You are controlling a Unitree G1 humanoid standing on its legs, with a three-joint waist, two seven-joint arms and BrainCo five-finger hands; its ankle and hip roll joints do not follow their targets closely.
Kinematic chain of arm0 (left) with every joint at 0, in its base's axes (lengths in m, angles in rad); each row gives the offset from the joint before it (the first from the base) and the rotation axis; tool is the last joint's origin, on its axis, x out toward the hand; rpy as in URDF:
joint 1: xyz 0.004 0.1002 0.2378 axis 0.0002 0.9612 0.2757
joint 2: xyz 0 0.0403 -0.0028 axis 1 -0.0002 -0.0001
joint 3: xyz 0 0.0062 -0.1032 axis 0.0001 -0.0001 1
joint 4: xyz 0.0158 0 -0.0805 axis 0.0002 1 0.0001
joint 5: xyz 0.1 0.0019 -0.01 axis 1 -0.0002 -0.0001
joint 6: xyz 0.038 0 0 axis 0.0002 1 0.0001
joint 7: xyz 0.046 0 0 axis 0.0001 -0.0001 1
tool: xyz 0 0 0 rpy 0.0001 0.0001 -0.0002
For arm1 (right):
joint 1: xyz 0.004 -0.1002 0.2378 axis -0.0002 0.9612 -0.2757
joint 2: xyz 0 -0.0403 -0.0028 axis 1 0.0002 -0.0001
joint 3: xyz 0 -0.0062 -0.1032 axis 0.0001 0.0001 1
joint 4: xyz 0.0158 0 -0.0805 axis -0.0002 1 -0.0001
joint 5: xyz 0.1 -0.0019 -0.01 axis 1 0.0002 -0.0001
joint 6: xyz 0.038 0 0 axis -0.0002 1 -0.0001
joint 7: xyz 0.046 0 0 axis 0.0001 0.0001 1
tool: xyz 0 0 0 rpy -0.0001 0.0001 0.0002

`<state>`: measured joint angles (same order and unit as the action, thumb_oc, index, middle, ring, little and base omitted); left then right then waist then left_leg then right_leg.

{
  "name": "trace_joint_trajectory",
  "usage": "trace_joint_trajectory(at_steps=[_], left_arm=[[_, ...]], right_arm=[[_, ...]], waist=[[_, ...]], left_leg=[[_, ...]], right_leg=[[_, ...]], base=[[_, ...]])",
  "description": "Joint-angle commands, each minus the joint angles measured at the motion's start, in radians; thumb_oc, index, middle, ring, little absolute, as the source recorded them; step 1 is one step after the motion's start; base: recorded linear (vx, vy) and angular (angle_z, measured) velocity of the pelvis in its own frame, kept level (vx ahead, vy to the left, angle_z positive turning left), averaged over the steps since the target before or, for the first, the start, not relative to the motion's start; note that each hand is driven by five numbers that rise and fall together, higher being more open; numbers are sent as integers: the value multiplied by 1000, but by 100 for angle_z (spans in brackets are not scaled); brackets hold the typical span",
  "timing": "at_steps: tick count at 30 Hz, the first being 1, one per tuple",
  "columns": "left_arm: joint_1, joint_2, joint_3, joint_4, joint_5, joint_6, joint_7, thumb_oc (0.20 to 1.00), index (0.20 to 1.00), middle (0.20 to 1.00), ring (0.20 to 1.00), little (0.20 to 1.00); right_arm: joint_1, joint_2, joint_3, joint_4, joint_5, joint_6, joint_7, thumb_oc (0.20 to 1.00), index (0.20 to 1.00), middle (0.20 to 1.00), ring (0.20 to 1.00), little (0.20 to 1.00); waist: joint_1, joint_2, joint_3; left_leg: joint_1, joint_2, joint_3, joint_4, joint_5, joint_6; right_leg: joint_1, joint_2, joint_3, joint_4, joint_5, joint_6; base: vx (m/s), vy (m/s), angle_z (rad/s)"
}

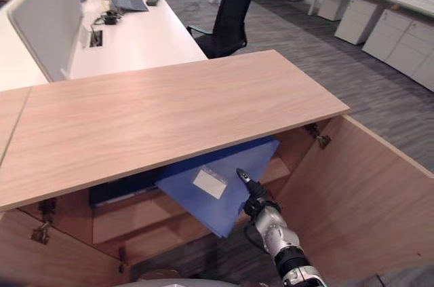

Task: Put the empty folder in the office cabinet

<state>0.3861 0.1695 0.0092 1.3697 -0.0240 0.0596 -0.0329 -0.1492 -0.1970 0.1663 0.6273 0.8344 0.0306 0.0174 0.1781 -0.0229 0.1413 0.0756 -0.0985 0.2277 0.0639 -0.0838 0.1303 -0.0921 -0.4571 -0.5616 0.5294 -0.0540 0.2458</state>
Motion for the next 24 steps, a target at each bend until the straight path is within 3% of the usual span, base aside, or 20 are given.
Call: trace_joint_trajectory(at_steps=[1, 9, 13, 14, 15, 18, 20, 22, 24], left_arm=[[1, 16, -18, 16, -14, -1, 7, 1000, 1000, 1000, 1000, 1000], [-130, 50, -11, 46, -9, 26, 81, 1000, 1000, 1000, 1000, 1000], [-150, 58, -10, 42, -68, 23, 113, 1000, 1000, 1000, 1000, 1000], [-156, 58, -15, 44, -78, 20, 121, 1000, 1000, 1000, 1000, 1000], [-160, 51, -29, 41, -92, 16, 131, 1000, 1000, 1000, 1000, 1000], [-181, 37, -54, 30, -117, 16, 135, 1000, 1000, 1000, 1000, 1000], [-176, 26, -70, 39, -120, 18, 133, 1000, 1000, 1000, 1000, 1000], [-177, 28, -78, 35, -107, 18, 143, 1000, 1000, 1000, 1000, 1000], [-157, 20, -87, 23, -104, 10, 142, 1000, 1000, 1000, 1000, 1000]], right_arm=[[-77, -10, -37, -123, 14, -86, 13, 200, 200, 200, 200, 200], [-47, 16, -70, -129, 84, -138, -37, 200, 200, 200, 200, 200], [-95, 13, -56, -137, 106, -152, -58, 200, 200, 200, 200, 200], [-112, 7, -51, -137, 113, -152, -62, 200, 200, 200, 200, 200], [-145, -6, -46, -144, 117, -155, -75, 200, 200, 200, 200, 200], [-232, -42, -35, -154, 125, -160, -90, 200, 200, 200, 200, 200], [-260, -39, -35, -179, 138, -163, -98, 200, 200, 200, 200, 200], [-263, -29, -51, -240, 169, -193, -113, 200, 200, 200, 200, 200], [-263, -35, -64, -270, 178, -206, -122, 200, 200, 200, 200, 200]], waist=[[19, -23, 35], [-6, -70, -16], [6, -89, -7], [7, -88, -2], [7, -88, 15], [17, -53, 42], [15, -30, 55], [17, -32, 75], [27, -32, 81]], left_leg=[[20, -2, -77, -13, -45, -35], [-27, 43, -162, -48, -41, -88], [-98, 67, -198, 69, -90, -115], [-136, 62, -204, 128, -104, -116], [-206, 59, -195, 178, -82, -134], [-329, 84, -177, 176, -24, -153], [-322, 62, -195, 155, -23, -137], [-347, 5, -203, 220, -57, -98], [-394, -20, -205, 278, -79, -79]], right_leg=[[15, 8, -38, -146, 234, -8], [20, 27, -115, -171, 149, -24], [18, 26, -142, -144, 101, -47], [15, 21, -148, -134, 104, -47], [11, 4, -162, -120, 106, -45], [-6, 4, -183, -105, 56, -56], [-15, -5, -153, -42, 9, -76], [-88, -81, -103, 61, 2, -73], [-139, -114, -79, 107, -10, -77]], base=[[107, -59, 28], [193, -197, 51], [115, -210, 50], [-7, -61, 35], [-98, -4, 23], [-106, 81, 65], [113, 185, 19], [75, 234, -21], [-24, 160, 15]])
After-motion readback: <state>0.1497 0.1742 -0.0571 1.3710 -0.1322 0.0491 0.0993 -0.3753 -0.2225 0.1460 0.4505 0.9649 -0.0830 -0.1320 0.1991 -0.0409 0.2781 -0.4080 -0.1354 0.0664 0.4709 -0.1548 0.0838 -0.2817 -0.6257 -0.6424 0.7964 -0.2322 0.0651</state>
